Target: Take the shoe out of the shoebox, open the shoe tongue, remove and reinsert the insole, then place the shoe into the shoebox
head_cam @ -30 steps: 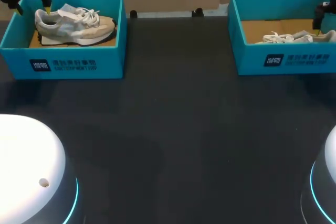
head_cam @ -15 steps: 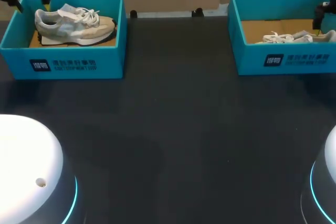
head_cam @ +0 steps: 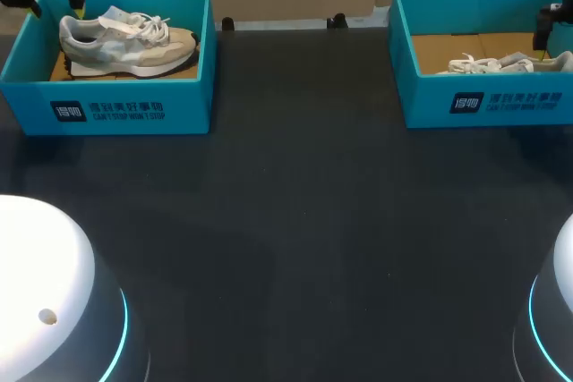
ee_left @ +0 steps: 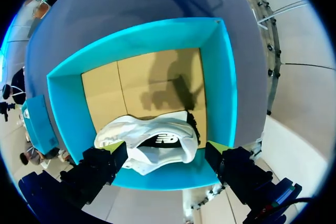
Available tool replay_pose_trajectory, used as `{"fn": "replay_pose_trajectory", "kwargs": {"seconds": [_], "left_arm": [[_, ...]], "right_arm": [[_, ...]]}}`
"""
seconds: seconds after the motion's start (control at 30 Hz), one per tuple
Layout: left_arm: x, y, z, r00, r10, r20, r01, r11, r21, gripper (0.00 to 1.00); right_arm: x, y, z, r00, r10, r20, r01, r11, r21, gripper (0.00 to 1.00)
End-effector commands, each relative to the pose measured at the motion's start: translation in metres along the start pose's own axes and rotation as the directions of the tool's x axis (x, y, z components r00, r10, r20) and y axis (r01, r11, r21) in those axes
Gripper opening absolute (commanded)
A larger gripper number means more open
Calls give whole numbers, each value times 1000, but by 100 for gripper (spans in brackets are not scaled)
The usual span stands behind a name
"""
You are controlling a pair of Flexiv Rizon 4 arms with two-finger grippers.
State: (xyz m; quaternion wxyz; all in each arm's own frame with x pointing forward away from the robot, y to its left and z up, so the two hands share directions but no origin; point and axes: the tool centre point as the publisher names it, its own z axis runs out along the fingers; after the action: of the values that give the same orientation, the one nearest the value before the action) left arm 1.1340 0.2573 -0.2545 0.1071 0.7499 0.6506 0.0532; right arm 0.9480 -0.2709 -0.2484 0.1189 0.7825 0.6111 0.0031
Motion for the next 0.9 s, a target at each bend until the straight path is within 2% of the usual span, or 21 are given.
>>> {"fn": "replay_pose_trajectory", "kwargs": {"seconds": [0.03, 0.27, 0.57, 0.7, 0.77, 0.83, 0.9], "left_arm": [[6, 13, 7, 1000, 6, -7, -6, 1000, 26, 100], [22, 29, 17, 998, -35, -45, 37, 998, 45, 100], [27, 34, 33, 998, -34, -46, 36, 998, 46, 100], [28, 35, 39, 998, -39, -49, 42, 998, 51, 90], [29, 36, 42, 997, -47, -54, 49, 998, 48, 91], [30, 36, 43, 997, -54, -57, 57, 997, 50, 98], [30, 37, 43, 997, -57, -58, 60, 997, 49, 100]], "right_arm": [[0, 0, 0, 1000, 0, 0, 0, 1000, 0, 100], [0, 0, 0, 1000, 0, 0, 0, 1000, 0, 100], [0, 0, 0, 1000, 0, 0, 0, 1000, 0, 100], [0, 0, 0, 1000, 0, 0, 0, 1000, 0, 100], [0, 0, 0, 1000, 0, 0, 0, 1000, 0, 100], [0, 0, 0, 1000, 0, 0, 0, 1000, 0, 100], [0, 0, 0, 1000, 0, 0, 0, 1000, 0, 100]]}}
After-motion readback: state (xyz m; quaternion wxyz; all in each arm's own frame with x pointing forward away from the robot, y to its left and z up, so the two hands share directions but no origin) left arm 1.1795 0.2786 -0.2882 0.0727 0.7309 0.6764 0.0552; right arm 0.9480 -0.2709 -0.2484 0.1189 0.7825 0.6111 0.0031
